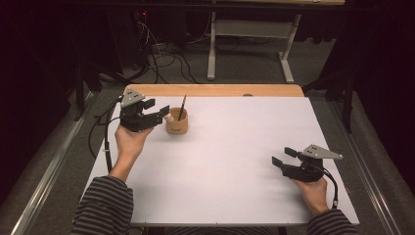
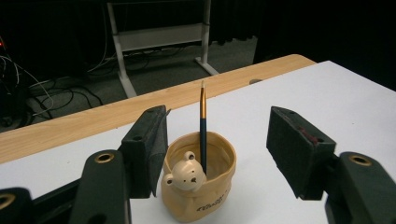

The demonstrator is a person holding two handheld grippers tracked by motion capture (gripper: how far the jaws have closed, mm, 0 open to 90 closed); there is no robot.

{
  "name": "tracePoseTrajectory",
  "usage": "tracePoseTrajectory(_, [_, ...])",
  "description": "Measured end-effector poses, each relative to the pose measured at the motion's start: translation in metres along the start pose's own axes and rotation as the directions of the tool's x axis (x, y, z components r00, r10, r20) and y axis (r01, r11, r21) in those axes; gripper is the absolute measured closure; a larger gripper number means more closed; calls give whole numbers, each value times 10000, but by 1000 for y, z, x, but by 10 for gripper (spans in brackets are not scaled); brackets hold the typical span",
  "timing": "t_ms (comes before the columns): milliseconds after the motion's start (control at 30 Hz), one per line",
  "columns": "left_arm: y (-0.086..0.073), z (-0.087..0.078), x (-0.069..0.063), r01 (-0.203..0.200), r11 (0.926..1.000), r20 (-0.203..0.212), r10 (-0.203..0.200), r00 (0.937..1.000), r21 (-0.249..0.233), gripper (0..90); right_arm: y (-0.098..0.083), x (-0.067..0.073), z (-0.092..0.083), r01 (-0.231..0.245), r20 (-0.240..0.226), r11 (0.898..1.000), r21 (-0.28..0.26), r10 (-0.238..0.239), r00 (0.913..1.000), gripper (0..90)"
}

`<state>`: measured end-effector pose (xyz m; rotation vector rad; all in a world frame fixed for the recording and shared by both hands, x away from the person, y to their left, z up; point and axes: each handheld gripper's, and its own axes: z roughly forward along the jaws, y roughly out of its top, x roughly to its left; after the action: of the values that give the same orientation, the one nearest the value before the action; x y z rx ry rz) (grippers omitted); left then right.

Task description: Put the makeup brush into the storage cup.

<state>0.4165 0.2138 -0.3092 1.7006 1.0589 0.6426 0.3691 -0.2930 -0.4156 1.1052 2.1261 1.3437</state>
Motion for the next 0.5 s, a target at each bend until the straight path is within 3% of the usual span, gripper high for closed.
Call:
tracePoseTrajectory(267, [-3,-8,-4,-303,9994,-49,302,9995,-139,388,0,1,0,6,-13,10000,6,-6,10000,332])
tracePoseTrajectory(500, [-5,-14,-5,-292,9993,32,293,9996,-247,388,0,1,-1,-10,0,10000,-8,10,10000,332])
